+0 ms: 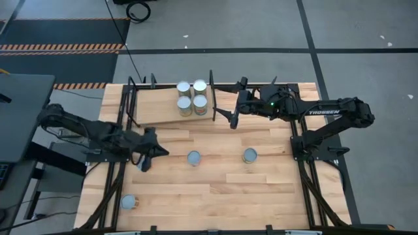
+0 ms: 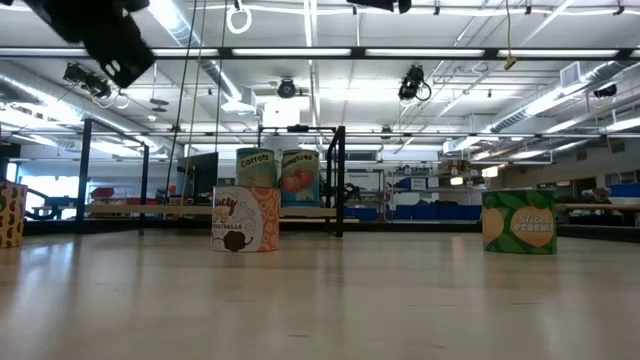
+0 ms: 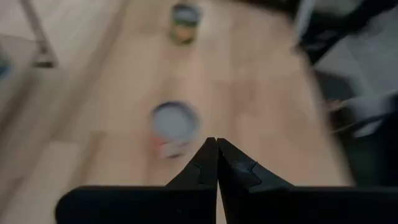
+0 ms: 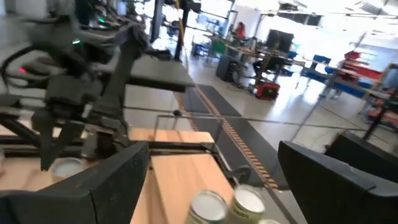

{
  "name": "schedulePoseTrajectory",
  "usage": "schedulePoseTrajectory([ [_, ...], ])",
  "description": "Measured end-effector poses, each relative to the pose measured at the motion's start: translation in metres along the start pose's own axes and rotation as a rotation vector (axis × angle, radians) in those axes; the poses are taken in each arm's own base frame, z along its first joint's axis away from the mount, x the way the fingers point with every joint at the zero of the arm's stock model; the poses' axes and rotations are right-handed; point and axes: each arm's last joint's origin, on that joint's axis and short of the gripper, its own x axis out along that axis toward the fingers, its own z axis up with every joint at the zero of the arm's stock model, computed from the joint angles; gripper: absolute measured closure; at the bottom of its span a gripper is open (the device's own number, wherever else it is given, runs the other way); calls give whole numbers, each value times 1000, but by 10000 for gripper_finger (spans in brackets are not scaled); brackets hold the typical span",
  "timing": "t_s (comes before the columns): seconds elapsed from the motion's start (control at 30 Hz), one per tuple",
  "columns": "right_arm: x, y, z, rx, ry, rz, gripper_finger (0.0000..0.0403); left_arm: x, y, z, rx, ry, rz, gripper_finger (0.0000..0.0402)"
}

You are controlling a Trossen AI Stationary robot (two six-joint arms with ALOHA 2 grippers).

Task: Pick and place cans onto a shelf
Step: Put the canned meatballs on the shelf

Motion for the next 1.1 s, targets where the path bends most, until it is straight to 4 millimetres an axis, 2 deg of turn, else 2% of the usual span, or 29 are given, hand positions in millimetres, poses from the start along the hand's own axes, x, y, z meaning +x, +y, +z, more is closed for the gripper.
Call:
schedulePoseTrajectory([
  [0.17, 0, 0, -7, -46, 83, -60, 37, 26, 3, -14, 19, 50, 132, 375],
  [0.3, -2, 3, -12, -105, 150, -79, 37, 48, -1, -18, 38, 40, 127, 325],
  [0.43, -3, 6, -14, -115, 185, -112, 37, 66, -4, -20, 83, 43, 128, 241],
  [0.63, -5, 11, -15, -126, 212, -112, 37, 89, 0, -25, 141, 74, 161, 94],
  [0.73, -6, 13, -16, -117, 221, -104, 37, 103, 4, -30, 188, 112, 160, 43],
  [0.87, -6, 14, -16, -81, 223, -104, 37, 120, 8, -34, 243, 124, 151, 15],
  [1.1, -6, 14, -18, -87, 241, -99, 37, 141, 13, -42, 298, 122, 160, 12],
])
